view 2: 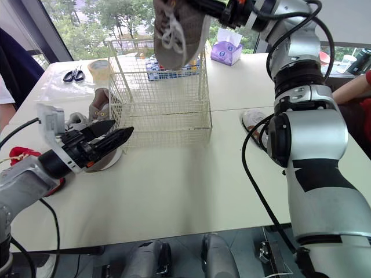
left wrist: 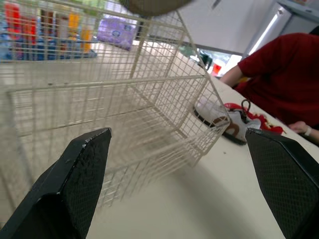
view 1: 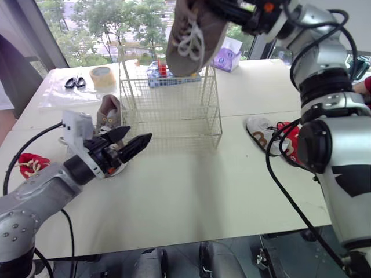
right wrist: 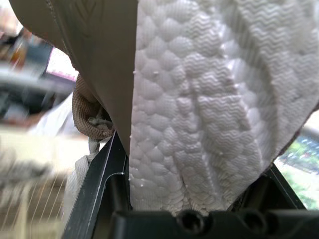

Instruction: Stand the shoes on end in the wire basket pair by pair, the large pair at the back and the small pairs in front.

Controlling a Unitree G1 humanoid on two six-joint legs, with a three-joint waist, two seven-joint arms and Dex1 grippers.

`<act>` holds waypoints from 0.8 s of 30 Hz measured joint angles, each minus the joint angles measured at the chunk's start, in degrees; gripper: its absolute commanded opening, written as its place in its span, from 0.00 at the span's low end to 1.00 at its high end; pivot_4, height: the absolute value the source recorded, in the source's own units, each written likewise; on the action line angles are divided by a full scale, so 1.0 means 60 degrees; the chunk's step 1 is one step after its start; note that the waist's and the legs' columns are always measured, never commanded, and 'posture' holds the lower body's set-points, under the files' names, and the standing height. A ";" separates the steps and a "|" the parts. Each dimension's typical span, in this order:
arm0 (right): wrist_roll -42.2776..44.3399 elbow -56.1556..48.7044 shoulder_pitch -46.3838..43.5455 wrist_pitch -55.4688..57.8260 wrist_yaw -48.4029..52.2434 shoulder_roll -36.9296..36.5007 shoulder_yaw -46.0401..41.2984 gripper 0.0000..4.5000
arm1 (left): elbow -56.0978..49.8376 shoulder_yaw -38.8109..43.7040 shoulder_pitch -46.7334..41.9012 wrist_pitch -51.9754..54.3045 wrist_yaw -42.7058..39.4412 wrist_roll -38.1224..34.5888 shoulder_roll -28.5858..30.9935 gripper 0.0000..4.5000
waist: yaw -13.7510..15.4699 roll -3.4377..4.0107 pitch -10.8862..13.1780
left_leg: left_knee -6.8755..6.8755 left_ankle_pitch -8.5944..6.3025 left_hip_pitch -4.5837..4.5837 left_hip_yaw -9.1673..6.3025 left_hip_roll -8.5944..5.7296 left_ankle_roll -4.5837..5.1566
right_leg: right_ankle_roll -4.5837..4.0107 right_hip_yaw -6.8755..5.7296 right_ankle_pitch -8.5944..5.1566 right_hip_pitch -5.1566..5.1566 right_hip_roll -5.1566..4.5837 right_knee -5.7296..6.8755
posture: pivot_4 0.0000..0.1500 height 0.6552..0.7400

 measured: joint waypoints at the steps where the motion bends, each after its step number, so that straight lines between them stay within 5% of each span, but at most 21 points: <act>1: -0.0310 0.0120 -0.0126 -0.0313 0.0035 0.0025 0.0117 0.39 | -0.0075 0.0069 0.0057 -0.0130 0.0085 -0.0065 -0.0001 0.97 | 0.0036 -0.0001 -0.0001 | 0.0000 -0.0001 0.0002 0.0001 0.0000 -0.0001 | 0.0000 0.0001 0.0000 0.0001 -0.0001 -0.0001 | 1.00 1.00; 15: -0.2713 0.1343 0.0021 -0.0088 -0.0901 0.0655 0.0586 0.39 | -0.0201 0.0140 0.0493 -0.0703 0.0603 -0.0042 0.0072 0.97 | 0.0097 -0.0003 -0.0003 | 0.0003 0.0024 0.0007 -0.0004 -0.0001 -0.0048 | -0.0006 -0.0002 0.0000 0.0014 -0.0005 -0.0002 | 1.00 1.00; 16: -0.2823 0.1405 0.0147 -0.0043 -0.1142 0.0694 0.0583 0.61 | -0.0201 0.0129 0.0494 -0.0704 0.0650 -0.0028 0.0081 1.00 | 0.0104 -0.0002 -0.0003 | 0.0003 0.0025 0.0007 -0.0003 -0.0001 -0.0050 | -0.0006 -0.0001 0.0000 0.0013 -0.0005 -0.0001 | 1.00 1.00; 19: -0.3190 0.1479 0.0294 0.0064 -0.1742 0.0753 0.0586 0.95 | -0.0200 0.0102 0.0500 -0.0712 0.0755 0.0112 0.0089 1.00 | 0.0107 -0.0003 -0.0002 | 0.0004 0.0029 0.0007 -0.0002 -0.0002 -0.0056 | -0.0006 -0.0001 0.0001 0.0014 -0.0006 -0.0001 | 1.00 1.00; 24: -0.3723 0.1516 0.0476 0.0033 -0.2323 0.0707 0.0637 1.00 | -0.0199 -0.0193 0.0500 -0.0720 0.0916 0.0250 0.0083 1.00 | 0.0099 -0.0001 -0.0001 | 0.0003 0.0029 0.0007 -0.0002 -0.0002 -0.0056 | -0.0005 -0.0001 0.0001 0.0012 -0.0004 0.0001 | 1.00 1.00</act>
